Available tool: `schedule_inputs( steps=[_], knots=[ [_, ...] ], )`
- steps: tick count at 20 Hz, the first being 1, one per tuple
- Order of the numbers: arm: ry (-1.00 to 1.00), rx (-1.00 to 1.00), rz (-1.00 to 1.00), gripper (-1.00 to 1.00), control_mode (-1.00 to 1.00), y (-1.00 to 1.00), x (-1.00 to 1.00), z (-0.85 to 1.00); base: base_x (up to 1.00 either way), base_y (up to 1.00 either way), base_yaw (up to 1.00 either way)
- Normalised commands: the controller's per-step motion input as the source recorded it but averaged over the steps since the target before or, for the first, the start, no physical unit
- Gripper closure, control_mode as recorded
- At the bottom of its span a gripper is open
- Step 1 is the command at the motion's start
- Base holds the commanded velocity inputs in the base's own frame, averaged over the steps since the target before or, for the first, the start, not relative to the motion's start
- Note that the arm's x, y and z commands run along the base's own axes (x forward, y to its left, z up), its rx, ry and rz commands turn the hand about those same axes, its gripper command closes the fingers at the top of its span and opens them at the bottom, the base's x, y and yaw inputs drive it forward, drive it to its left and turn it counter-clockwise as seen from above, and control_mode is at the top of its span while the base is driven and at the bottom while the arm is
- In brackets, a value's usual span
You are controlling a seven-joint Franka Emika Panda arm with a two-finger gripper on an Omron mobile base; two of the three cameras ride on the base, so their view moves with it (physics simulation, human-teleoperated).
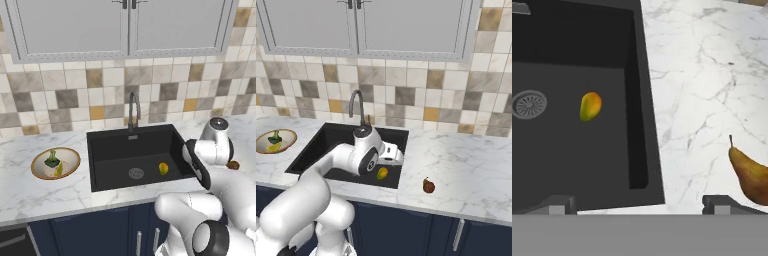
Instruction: There is a mixed pile of frozen fruits and vegetables on the counter. Locate all the frozen vegetables and place the items in a bowl on the counter. Take all the frozen fruits and defrost them in a running sink.
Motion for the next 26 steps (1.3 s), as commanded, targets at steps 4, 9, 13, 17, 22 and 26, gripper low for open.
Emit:
schedule_inputs(
  steps=[4,9,13,17,22,26],
  knots=[
    [0.00,-0.03,0.00,-1.00,-1.00,-0.63,0.00,0.01,0.00,0.00,0.00],
    [0.00,0.00,0.00,-1.00,-1.00,-0.69,0.00,0.00,0.00,0.00,0.00],
    [0.00,0.00,0.00,-1.00,-1.00,-0.63,0.00,0.01,0.00,0.00,0.00],
    [0.05,0.00,0.00,-1.00,-1.00,-0.60,0.00,0.01,0.00,0.00,0.00],
    [0.12,0.01,0.00,-1.00,-1.00,-0.50,0.00,0.00,0.00,0.00,0.00],
    [0.13,0.01,0.00,-1.00,-1.00,-0.28,0.00,-0.02,0.00,0.00,0.00]
  ],
)
